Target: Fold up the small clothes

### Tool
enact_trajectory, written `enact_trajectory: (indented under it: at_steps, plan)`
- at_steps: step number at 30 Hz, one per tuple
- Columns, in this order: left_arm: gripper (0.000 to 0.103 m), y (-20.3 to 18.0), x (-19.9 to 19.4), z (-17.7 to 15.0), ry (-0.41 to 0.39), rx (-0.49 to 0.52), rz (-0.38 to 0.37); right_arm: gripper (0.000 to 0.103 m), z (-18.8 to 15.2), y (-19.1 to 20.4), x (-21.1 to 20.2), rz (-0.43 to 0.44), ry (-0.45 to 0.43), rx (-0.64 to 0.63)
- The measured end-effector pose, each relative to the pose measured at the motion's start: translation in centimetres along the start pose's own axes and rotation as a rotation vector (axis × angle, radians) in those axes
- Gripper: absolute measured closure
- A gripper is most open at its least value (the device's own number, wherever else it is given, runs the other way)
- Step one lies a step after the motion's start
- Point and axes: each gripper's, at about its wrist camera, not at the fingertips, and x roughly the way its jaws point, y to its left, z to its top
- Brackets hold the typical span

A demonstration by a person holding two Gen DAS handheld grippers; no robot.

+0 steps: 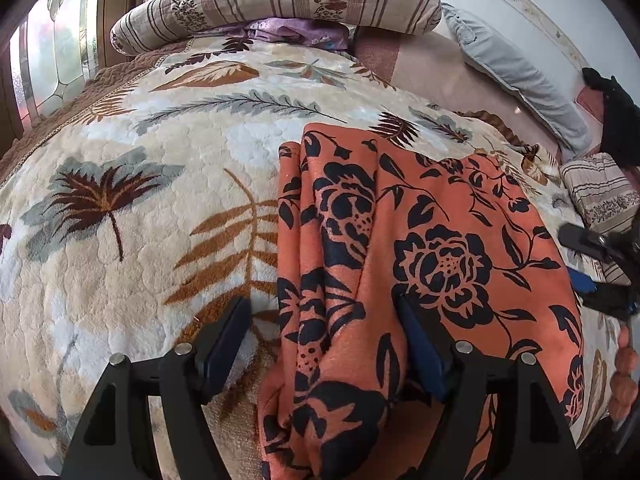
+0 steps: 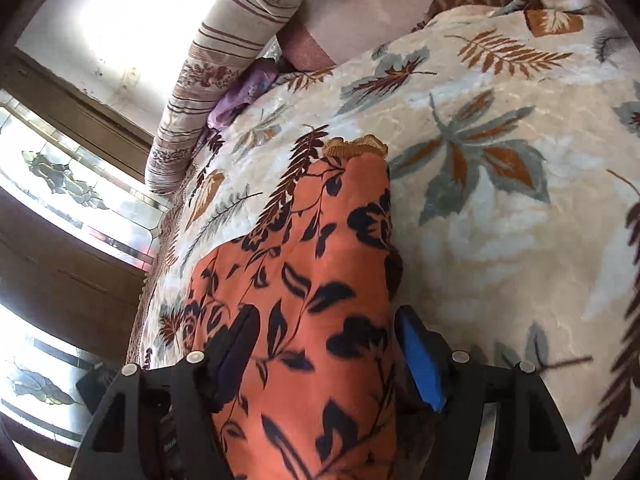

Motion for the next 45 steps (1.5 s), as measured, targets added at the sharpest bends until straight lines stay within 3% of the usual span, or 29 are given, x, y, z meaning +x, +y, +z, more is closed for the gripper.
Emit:
enact_trajectory:
  at_steps: [3,4,5,7,10,12,13,14,16,17,20,23,25,27,29,31,34,35,37,39,40,43,45]
  plan:
    - [0.025,-0.1,0.0,0.0,-0.001,-0.005,0.0,0.029,-3.6,-1.2,-0.9,0.019,0.063,0.058]
    - [0.025,0.1,0.0,0.1,0.005,-0.016,-0.01,0.035,-4.7,-1.5,-0.2,0.018,0.107,0.07]
    - [0.026,0.2,-0.1,0.3,0.017,-0.025,-0.02,0.058,-5.8,-1.3,0.3,0.023,0.142,0.048]
    - [0.032,0.4,-1.7,0.5,0.031,-0.051,-0.028,0.061,-6.9,0.3,-0.2,-0.035,0.107,-0.041]
    - [0.034,-0.1,-5.9,-0.2,-0.038,-0.039,-0.044,0.062,-7.3,1.9,-0.7,-0.106,0.081,-0.098]
    - [0.035,-0.2,-5.8,-2.0,0.013,-0.025,0.025,0.061,-7.7,1.4,-0.4,-0.128,0.077,-0.102]
    - [0.039,0.3,-3.9,-3.1,0.103,-0.038,0.028,0.056,-7.7,0.8,-0.3,-0.111,0.068,-0.068]
    - [0.04,1.1,-2.5,-4.0,0.14,-0.072,-0.012,0.049,-7.7,0.3,-0.5,-0.098,0.069,-0.036]
    - [0.043,0.9,-3.3,-3.7,0.115,-0.043,-0.01,0.04,-7.8,-0.1,-0.9,-0.097,0.078,-0.006]
    - [0.049,0.7,-3.7,-3.4,0.112,-0.037,-0.014,0.04,-7.9,0.0,-1.5,-0.106,0.072,-0.013]
    - [0.051,0.9,-4.1,-3.7,0.12,-0.055,-0.034,0.04,-7.6,1.8,-4.0,-0.138,-0.033,-0.067]
    - [0.052,1.4,-5.5,-3.3,0.118,-0.097,-0.07,0.038,-7.2,4.1,-6.4,-0.079,-0.105,-0.123]
    - [0.049,1.8,-7.0,-2.2,0.08,-0.12,-0.114,0.034,-6.8,6.2,-6.5,-0.019,-0.104,-0.178]
    - [0.026,2.7,-7.5,-0.5,0.073,-0.161,-0.166,0.032,-6.7,7.2,-5.5,0.039,-0.071,-0.206]
    - [0.026,3.5,-6.9,1.8,0.054,-0.202,-0.207,0.031,-6.9,6.8,-3.0,0.061,0.019,-0.177]
    - [0.026,3.8,-4.8,4.4,0.09,-0.214,-0.227,0.031,-8.0,5.3,-0.1,0.067,0.109,-0.125]
    - [0.026,3.4,-0.2,7.4,0.171,-0.229,-0.271,0.031,-9.6,5.1,-0.1,0.072,0.054,-0.184]
    - [0.026,3.1,1.5,8.1,0.21,-0.231,-0.247,0.031,-9.9,5.1,0.0,0.072,0.05,-0.19]
    - [0.03,2.9,4.1,9.3,0.244,-0.226,-0.213,0.031,-10.0,4.9,0.0,0.081,0.047,-0.193]
    - [0.069,3.1,5.5,10.3,0.254,-0.237,-0.226,0.031,-9.9,4.7,0.0,0.096,0.048,-0.183]
    - [0.075,2.9,6.0,10.7,0.252,-0.212,-0.22,0.031,-10.0,4.5,-0.1,0.102,0.046,-0.18]
    - [0.077,2.0,7.3,10.8,0.214,-0.084,-0.159,0.031,-10.3,4.3,-0.2,0.104,0.042,-0.2]
    - [0.076,2.4,7.4,11.0,0.207,-0.071,-0.164,0.031,-10.5,4.4,-0.2,0.095,0.044,-0.217]
